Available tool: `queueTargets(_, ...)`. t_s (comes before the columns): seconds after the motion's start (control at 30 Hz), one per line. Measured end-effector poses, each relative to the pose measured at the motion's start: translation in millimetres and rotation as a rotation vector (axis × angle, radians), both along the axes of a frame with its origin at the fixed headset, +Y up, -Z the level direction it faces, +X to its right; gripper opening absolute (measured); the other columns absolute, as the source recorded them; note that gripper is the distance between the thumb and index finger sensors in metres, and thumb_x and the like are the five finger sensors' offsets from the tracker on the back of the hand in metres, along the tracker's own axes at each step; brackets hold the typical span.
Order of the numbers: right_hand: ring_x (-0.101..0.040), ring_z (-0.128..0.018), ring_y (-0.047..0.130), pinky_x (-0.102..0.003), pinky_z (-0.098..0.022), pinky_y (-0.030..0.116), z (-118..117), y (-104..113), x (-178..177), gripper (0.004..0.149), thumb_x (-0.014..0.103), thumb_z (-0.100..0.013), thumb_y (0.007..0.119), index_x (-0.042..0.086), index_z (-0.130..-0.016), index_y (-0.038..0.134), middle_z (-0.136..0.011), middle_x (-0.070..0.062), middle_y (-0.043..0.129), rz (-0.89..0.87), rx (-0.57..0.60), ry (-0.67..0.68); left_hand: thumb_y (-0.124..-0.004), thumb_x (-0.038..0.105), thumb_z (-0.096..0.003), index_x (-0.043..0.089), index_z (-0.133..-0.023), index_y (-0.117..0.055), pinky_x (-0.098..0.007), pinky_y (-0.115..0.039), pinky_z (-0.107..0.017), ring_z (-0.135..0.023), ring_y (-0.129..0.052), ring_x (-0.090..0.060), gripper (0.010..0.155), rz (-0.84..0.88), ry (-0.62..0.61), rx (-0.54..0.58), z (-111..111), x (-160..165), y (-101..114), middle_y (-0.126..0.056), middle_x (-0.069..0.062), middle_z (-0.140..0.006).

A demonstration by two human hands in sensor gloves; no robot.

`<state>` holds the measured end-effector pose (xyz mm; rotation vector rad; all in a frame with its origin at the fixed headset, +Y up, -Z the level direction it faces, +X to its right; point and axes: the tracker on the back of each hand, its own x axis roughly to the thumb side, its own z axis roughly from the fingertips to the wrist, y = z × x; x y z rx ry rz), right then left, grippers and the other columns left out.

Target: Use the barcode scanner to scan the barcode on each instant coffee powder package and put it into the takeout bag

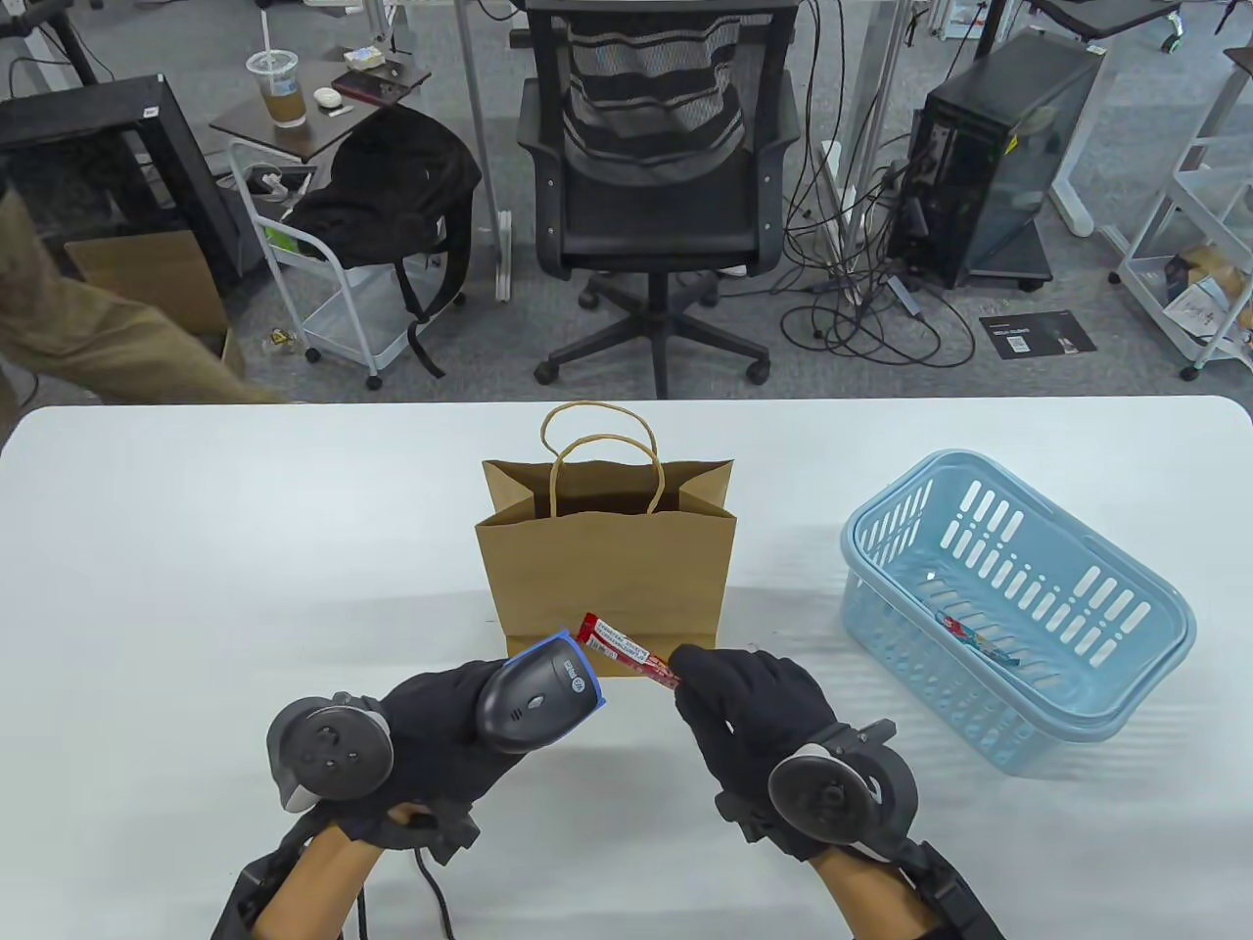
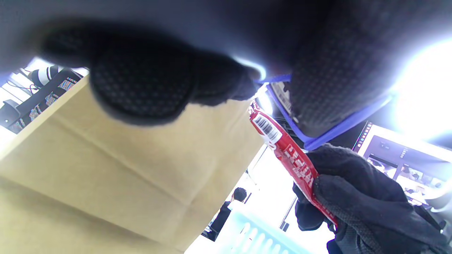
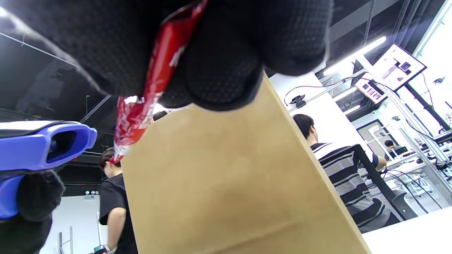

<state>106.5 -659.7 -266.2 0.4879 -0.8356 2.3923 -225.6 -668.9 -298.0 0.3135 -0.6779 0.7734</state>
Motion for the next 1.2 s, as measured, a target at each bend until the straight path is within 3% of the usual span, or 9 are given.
queueTargets(0.57,-0.012,-0.050,0.103,-0.036,-0.046,0.085,1,-1,-2,0.046,0.044,-0.045,0.090,0.040,-0.089,0.081,-0.074,0.007,0.101,0.008,0.000,0.015,-0.090,0.054,-0.0510,0.024,-0.090,-0.081,-0.045,-0.086,-0.041,-0.044,-0.106,-0.022,0.050,-0.039,0.018,-0.033,-3,0,0,-0.095,0.001,-0.070)
queueTargets(0.73,-0.011,-0.048,0.102,-0.035,-0.045,0.085,0,-1,-1,0.046,0.043,-0.045,0.089,0.040,-0.090,0.080,-0.076,0.007,0.099,0.015,0.001,0.002,-0.091,0.054,-0.0504,0.024,-0.090,-0.081,-0.045,-0.087,-0.041,-0.044,-0.106,-0.023,0.051,0.089,0.015,-0.057,-7,-12,0,-0.095,0.001,-0.070)
queueTargets(0.9,-0.014,-0.060,0.100,-0.038,-0.053,0.083,1,-1,-2,0.049,0.036,-0.046,0.090,0.041,-0.093,0.077,-0.084,0.006,0.095,0.021,0.003,0.006,-0.091,0.054,-0.0504,0.023,-0.090,-0.081,-0.045,-0.086,-0.041,-0.045,-0.106,-0.023,0.051,0.278,0.059,-0.109,-16,-41,5,-0.095,0.001,-0.070)
queueTargets(1.2,-0.015,-0.064,0.098,-0.039,-0.057,0.081,0,-1,-1,0.049,0.032,-0.046,0.089,0.041,-0.092,0.077,-0.089,0.005,0.092,0.028,0.001,0.001,-0.092,0.052,-0.0512,0.022,-0.091,-0.080,-0.046,-0.085,-0.043,-0.046,-0.105,-0.025,0.051,0.487,0.207,-0.192,-29,-96,1,-0.094,0.000,-0.071)
